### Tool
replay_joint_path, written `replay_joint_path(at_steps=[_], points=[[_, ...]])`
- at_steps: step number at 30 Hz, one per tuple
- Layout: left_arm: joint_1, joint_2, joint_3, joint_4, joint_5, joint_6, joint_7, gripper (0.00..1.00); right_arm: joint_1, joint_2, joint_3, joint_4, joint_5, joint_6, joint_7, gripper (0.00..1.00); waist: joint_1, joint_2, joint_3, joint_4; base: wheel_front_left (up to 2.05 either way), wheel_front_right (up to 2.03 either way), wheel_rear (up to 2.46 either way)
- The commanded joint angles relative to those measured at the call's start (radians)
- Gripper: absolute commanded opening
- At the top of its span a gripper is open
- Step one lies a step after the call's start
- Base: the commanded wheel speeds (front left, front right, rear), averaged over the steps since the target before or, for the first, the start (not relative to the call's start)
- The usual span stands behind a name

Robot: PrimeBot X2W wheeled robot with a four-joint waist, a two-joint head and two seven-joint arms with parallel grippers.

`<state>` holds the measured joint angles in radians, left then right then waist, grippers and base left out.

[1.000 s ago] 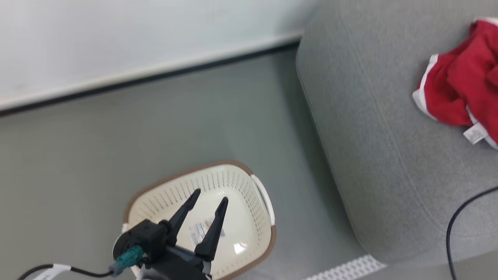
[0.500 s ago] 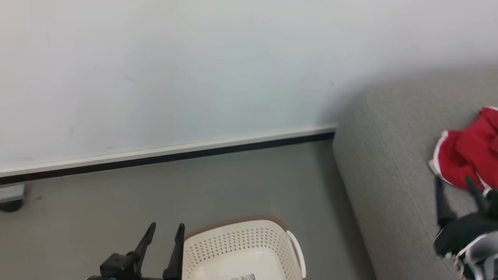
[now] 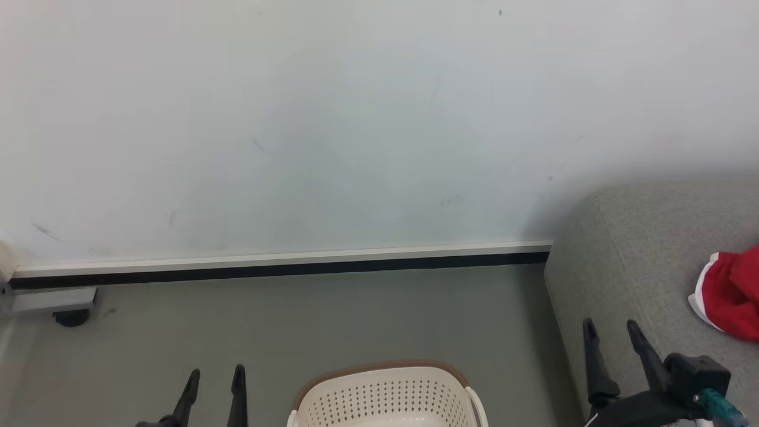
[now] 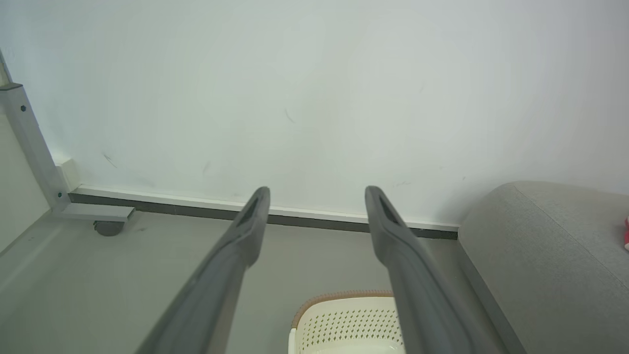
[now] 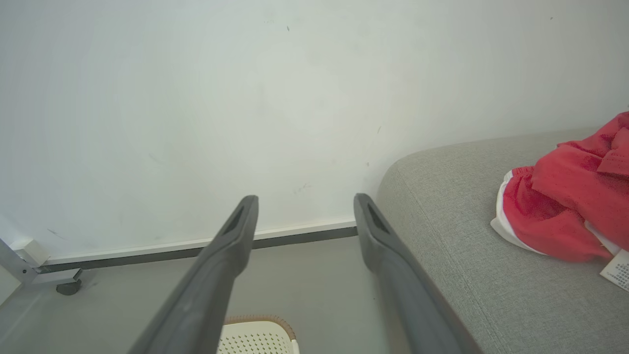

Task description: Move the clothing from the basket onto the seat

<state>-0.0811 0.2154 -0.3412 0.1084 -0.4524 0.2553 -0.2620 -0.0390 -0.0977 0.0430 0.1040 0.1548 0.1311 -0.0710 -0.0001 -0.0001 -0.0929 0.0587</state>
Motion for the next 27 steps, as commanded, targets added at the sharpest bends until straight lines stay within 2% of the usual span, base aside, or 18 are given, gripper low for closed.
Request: replay_joint_path(at_steps=[1,7,27], points=[[0.024,0.002,0.014,0.000,0.011,-0.008,-0.004,1.00,0.025,0.008,0.009,-0.009,-0.011,-0.001,-0.004,1.00,0.0001,0.0001,-0.002,-0.001,0.00,0.00,0.00],[0.067,-0.017,0.078,0.008,0.030,-0.058,-0.004,1.00,0.088,0.033,0.058,-0.035,-0.033,0.000,0.005,1.00,0.0001,0.0001,-0.010,-0.005,0.00,0.00,0.00],[0.147,-0.042,0.195,0.030,0.112,-0.148,-0.004,1.00,0.149,0.049,0.120,-0.015,-0.079,0.000,-0.005,1.00,0.0001,0.0001,-0.024,-0.009,0.00,0.00,0.00]])
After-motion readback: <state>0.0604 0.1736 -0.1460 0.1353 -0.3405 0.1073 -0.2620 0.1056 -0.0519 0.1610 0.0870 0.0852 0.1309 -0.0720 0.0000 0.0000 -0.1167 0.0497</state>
